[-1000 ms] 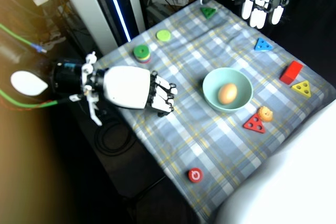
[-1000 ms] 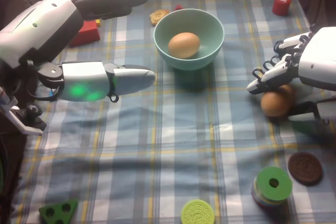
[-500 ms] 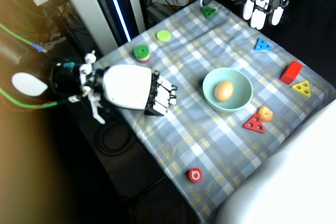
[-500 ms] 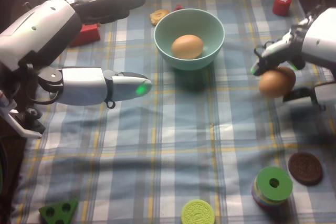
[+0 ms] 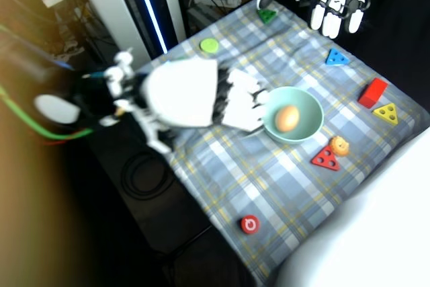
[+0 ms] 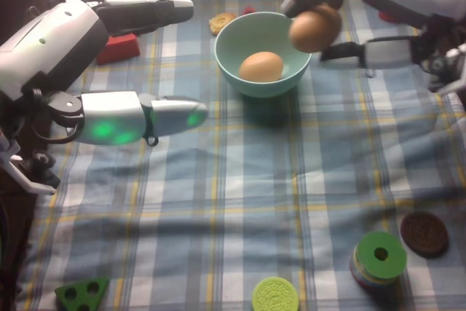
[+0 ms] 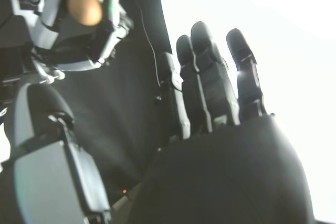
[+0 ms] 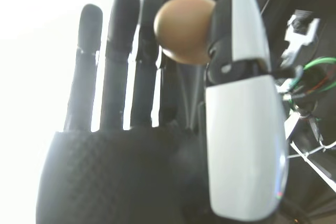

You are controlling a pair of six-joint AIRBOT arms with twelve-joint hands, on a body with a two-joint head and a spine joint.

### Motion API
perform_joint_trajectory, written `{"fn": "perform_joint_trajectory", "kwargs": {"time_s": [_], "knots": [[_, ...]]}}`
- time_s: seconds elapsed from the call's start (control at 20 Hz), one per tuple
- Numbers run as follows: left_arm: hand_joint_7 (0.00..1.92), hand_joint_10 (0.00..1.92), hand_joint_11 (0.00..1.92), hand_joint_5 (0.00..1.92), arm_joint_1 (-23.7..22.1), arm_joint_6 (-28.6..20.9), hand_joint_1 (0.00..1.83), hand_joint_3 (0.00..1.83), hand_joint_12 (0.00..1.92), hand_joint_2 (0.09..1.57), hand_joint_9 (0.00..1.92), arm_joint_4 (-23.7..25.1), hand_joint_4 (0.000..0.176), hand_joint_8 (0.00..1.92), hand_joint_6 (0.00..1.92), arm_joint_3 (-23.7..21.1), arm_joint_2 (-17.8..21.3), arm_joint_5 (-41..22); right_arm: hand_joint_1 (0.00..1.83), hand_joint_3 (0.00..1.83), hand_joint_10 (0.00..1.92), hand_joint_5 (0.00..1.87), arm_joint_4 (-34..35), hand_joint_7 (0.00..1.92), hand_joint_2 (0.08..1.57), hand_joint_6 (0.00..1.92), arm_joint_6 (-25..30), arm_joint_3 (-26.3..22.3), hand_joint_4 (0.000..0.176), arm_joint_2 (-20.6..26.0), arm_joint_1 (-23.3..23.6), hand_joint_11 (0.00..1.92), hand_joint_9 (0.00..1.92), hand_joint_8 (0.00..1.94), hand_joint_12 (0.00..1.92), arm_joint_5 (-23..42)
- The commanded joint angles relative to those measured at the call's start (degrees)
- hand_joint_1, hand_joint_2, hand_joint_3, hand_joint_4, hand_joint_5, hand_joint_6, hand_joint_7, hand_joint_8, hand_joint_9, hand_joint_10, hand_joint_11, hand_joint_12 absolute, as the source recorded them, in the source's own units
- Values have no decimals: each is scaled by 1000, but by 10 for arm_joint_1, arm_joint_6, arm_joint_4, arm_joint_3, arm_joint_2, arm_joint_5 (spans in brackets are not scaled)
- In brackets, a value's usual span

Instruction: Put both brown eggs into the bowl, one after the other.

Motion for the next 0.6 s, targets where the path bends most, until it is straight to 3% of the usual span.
{"fn": "perform_joint_trajectory", "kwargs": {"time_s": [0.0,0.05,0.1,0.15,0.2,0.25,0.35,0.4,0.45,0.5,0.55], "knots": [[521,3,0,509,-6,-5,669,7,704,883,544,14,94,2,0,0,2,-70,1237,2,1122,1041,15,1065,1073,786,-3,8,0,-2,13,299,785,1003,1646,45],[519,0,0,498,-6,-5,674,5,713,884,539,14,99,0,0,1,2,-70,1252,3,746,1035,11,1183,1058,804,-3,13,0,-9,18,375,952,754,1460,37],[515,0,0,470,-6,-5,662,6,711,889,538,14,112,0,0,1,2,-69,1261,0,580,1085,2,1229,1043,718,-4,19,0,-18,26,492,1043,667,1309,23],[505,0,0,469,-6,-5,692,0,687,874,527,14,115,0,1,1,2,-68,1359,0,974,1011,-5,1288,1062,924,-7,23,0,-24,32,395,943,436,1219,13],[498,0,0,460,-6,-5,697,0,680,874,520,15,117,0,0,1,2,-67,1275,0,517,1007,-12,1290,1058,995,-14,24,0,-28,38,162,919,379,1165,1],[501,3,0,463,-6,-5,689,2,685,879,528,16,117,1,2,2,2,-67,1254,0,221,1000,-16,1273,1061,1014,-21,24,0,-31,41,32,945,400,1124,-4],[492,0,0,464,-6,-5,684,3,651,882,512,16,115,0,0,2,2,-66,1231,1,39,910,-17,1157,1098,1115,-29,24,0,-33,43,4,943,653,1154,-9],[498,1,0,468,-6,-5,662,2,679,888,516,16,118,1,1,2,2,-66,1216,6,27,888,-17,1079,1114,1118,-30,24,6,-33,43,0,868,823,1030,-9],[503,2,0,474,-6,-5,684,0,683,881,517,16,118,3,3,2,2,-67,1149,0,5,767,-17,811,1063,441,-30,23,54,-33,43,0,697,315,937,-10],[500,0,0,466,-5,-5,687,0,682,881,514,16,122,1,0,2,2,-67,1138,0,12,750,-17,703,1040,153,-30,23,57,-33,43,0,602,96,970,-10],[504,0,0,476,-5,-5,689,0,660,883,513,16,115,1,2,2,2,-67,1093,0,2,626,-17,528,1030,35,-30,23,71,-33,43,0,482,18,1025,-12]]}}
